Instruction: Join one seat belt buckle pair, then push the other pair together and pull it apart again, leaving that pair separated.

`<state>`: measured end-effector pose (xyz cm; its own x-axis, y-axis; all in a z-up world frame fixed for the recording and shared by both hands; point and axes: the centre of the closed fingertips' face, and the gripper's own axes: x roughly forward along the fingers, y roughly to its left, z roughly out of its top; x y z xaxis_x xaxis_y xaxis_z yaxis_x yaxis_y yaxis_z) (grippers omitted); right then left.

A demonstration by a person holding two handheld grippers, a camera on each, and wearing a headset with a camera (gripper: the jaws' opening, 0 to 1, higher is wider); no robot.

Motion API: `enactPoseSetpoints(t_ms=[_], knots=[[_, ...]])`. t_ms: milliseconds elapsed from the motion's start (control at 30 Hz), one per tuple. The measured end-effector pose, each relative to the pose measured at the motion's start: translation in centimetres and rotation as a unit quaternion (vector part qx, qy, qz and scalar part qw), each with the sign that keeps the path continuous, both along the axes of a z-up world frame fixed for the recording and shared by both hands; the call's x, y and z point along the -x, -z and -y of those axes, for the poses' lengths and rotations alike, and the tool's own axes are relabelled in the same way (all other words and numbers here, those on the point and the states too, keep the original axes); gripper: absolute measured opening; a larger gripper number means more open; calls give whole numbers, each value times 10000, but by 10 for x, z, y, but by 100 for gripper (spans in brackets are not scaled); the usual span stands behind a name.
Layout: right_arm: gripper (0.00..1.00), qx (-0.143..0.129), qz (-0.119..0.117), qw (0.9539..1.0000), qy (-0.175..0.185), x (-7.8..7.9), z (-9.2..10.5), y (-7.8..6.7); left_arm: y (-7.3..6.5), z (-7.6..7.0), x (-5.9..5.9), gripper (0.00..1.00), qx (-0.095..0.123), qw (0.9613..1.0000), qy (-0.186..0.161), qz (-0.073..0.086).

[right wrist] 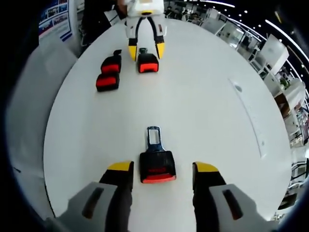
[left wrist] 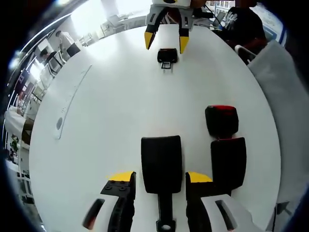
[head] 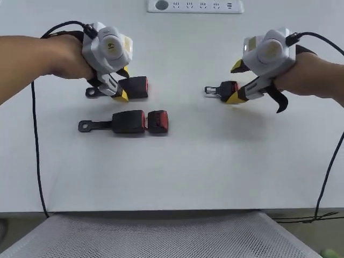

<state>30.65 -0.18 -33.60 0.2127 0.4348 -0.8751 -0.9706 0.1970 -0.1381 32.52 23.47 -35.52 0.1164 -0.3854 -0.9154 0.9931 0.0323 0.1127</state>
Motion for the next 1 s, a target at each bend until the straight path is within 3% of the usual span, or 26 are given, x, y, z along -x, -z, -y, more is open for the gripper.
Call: enactPoseSetpoints(t_ms=[133,200,267,367,500,567,633,700,767,1000], knots=[[52,-264,64,9995,175,9,-5,-17,-12,-9,4,47,163,9997,-195,21],[55,-404,97,9986,323,15,-9,-23,-16,-16,11,50,197,9994,-283,54],[58,-569,133,9972,468,22,-12,-28,-24,-20,18,50,372,9982,-461,108],[62,-695,177,9955,624,35,-15,-29,-39,-29,32,52,850,9917,-955,153],[71,-858,231,9925,834,49,-18,-32,-44,-51,54,59,887,9887,-1187,208],[71,-960,354,9902,953,55,-19,-35,-49,-57,61,61,1067,9839,-1384,386],[73,-1032,364,9880,1094,61,-19,-35,-50,-59,75,64,1213,9795,-1583,280],[75,-1048,401,9874,1117,68,-19,-35,-52,-63,85,68,1213,9784,-1640,331],[77,-1109,353,9857,1222,73,-18,-35,-55,-67,94,71,1277,9747,-1804,321],[83,-1300,390,9782,1572,80,-10,-44,-66,-88,113,80,1490,9596,-2349,429]])
